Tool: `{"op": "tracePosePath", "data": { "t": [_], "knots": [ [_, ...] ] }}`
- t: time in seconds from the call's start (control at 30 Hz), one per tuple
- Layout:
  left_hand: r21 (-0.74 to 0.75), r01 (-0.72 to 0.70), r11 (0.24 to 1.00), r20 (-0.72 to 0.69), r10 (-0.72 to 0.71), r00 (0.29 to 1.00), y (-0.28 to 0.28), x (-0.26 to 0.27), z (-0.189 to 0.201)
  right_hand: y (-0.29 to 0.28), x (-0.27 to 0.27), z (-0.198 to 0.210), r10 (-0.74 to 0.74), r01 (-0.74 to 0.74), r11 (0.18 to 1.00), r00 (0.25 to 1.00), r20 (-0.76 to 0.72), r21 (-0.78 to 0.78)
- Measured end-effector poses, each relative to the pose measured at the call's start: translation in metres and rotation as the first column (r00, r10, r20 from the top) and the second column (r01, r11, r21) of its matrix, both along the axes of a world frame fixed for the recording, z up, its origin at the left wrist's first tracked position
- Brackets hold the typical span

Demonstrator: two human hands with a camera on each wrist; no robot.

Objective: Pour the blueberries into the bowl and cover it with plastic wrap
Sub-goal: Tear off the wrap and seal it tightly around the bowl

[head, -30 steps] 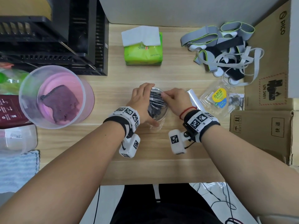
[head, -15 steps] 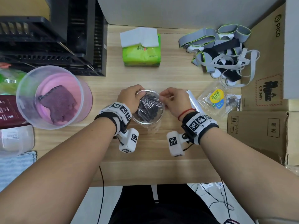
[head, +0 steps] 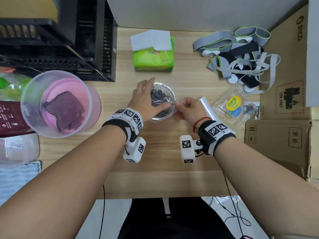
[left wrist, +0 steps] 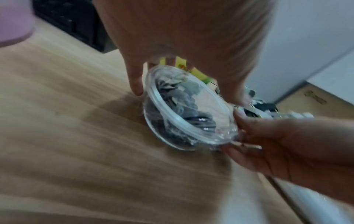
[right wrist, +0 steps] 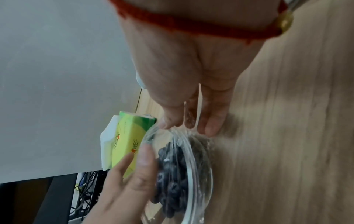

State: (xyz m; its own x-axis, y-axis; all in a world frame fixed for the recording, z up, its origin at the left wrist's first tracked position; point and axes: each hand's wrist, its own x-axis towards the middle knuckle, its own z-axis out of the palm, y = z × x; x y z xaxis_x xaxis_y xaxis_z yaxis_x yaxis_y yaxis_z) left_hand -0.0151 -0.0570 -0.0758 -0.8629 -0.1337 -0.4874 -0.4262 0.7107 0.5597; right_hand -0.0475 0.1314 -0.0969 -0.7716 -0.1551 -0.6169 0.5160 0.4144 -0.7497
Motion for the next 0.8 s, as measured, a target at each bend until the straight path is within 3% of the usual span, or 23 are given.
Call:
{"op": "tracePosePath", "data": {
  "t": [0.13,0.37,0.6,0.8],
  "knots": [
    [-0.078,0.149,0.986,0.111,-0.14,0.984,0.009,0.0,-0.001,-0.005,-0.006,-0.002,-0.099,0.1,0.994,0.995,0.028,-0.036],
    [-0.144,0.104,0.984,0.092,-0.091,0.992,0.011,-0.001,-0.005,-0.008,-0.003,-0.013,-0.292,0.295,0.955,0.95,0.109,-0.015],
    [-0.113,0.073,0.991,0.043,-0.069,0.997,0.012,0.001,-0.008,-0.017,-0.009,-0.013,-0.301,0.296,0.954,0.937,0.178,0.056],
    [-0.107,0.072,0.992,0.038,-0.069,0.997,0.012,0.002,-0.009,-0.015,-0.009,-0.01,-0.239,0.236,0.971,0.968,0.073,0.038]
  ]
}}
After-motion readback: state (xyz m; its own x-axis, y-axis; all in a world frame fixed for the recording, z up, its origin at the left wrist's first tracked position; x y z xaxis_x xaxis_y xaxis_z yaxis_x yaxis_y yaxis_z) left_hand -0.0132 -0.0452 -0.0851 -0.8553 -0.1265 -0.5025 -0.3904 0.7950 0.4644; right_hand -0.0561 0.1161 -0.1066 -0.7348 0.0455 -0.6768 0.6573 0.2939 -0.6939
